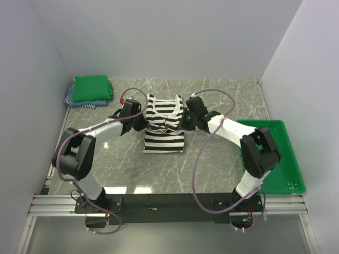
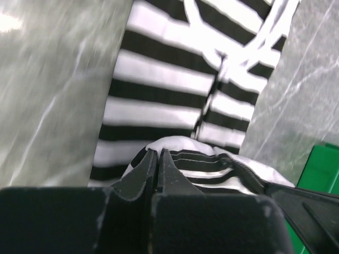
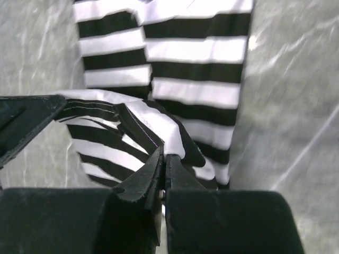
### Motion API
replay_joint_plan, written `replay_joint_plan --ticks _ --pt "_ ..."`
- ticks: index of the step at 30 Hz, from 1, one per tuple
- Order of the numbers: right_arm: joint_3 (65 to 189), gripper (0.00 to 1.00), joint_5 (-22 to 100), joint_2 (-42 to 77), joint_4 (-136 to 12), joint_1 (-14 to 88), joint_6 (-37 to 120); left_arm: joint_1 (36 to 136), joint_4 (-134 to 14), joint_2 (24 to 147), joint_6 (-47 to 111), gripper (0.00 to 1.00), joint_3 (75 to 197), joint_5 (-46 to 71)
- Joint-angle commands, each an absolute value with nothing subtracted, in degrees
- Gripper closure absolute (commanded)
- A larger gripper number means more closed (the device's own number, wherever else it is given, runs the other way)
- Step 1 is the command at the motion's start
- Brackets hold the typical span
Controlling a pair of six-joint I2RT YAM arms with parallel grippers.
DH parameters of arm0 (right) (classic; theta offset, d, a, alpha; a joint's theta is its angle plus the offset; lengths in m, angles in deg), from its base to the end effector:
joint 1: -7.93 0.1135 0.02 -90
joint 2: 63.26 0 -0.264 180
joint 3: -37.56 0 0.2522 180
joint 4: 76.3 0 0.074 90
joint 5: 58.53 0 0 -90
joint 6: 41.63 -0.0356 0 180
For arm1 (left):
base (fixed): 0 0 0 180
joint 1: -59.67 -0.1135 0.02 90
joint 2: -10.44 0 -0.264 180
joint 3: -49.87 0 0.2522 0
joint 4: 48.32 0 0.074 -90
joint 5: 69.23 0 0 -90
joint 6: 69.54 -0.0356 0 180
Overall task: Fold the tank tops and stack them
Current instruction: Fold the tank top
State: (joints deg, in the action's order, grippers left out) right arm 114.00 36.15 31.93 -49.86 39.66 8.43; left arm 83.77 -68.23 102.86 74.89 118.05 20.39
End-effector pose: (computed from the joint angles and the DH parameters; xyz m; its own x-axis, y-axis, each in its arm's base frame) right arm 0.3045 0.1917 0.2177 -0.8305 0.2387 -0.5032 -0.0520 0.8663 0.4968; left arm 0.3100 -0.1389 0.1974 -0.7055 -0.5755 -0.4136 -0.2771 0.7612 -0.5863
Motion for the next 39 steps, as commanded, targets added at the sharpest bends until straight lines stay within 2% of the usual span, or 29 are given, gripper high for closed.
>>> replay_joint_plan --ticks 1,4,5,6,9,11,13,16,20,21,22,25,31,39 --pt "119.07 0.98 39.11 35.16 -51.64 37.21 10.49 82.17 -62.87 108.15 71.35 0.99 123.74 15.50" --pt "122.68 0.88 40.34 39.20 -50.86 35.63 11.63 81.03 -60.25 110.89 71.17 0.98 125.51 13.49" --pt "122.95 0.80 40.95 39.65 -51.55 35.10 11.63 80.85 -59.97 111.16 71.08 0.95 125.77 13.74" --pt "122.78 0.76 41.39 39.66 -52.34 34.66 11.63 80.59 -59.53 111.25 70.91 0.91 126.21 13.83" --pt "122.78 0.65 42.36 39.31 -53.75 33.16 12.59 79.80 -58.92 110.90 70.73 0.68 126.82 14.53" --pt "123.30 0.57 42.36 38.87 -54.10 32.63 13.65 79.53 -60.49 110.46 70.03 0.61 128.05 15.05" --pt "125.57 0.56 41.14 38.78 -51.84 32.46 15.41 79.36 -61.98 108.89 70.03 0.51 129.55 16.28" --pt "124.98 0.54 39.30 36.41 -50.59 32.54 16.03 79.36 -63.90 105.37 71.69 0.47 128.15 18.21" --pt "123.66 0.53 35.34 33.33 -46.91 34.21 15.59 79.62 -67.79 101.94 73.37 0.48 125.44 20.59" --pt "122.96 0.53 34.29 31.76 -46.46 35.86 15.24 79.88 -67.18 101.23 73.37 0.51 124.38 20.25" --pt "120.95 0.53 33.41 30.88 -46.20 36.75 14.98 80.41 -66.83 99.92 73.71 0.58 123.41 19.72" --pt "115.42 0.54 31.55 27.27 -46.89 40.62 14.01 83.74 -67.44 98.25 73.98 0.67 120.68 20.59" --pt "105.74 0.56 28.91 25.50 -50.14 45.46 10.23 88.32 -62.52 96.48 78.11 0.78 111.54 20.42" --pt "97.99 0.60 31.29 29.81 -56.21 45.46 8.65 90.78 -58.04 99.29 81.36 0.83 103.10 20.59"
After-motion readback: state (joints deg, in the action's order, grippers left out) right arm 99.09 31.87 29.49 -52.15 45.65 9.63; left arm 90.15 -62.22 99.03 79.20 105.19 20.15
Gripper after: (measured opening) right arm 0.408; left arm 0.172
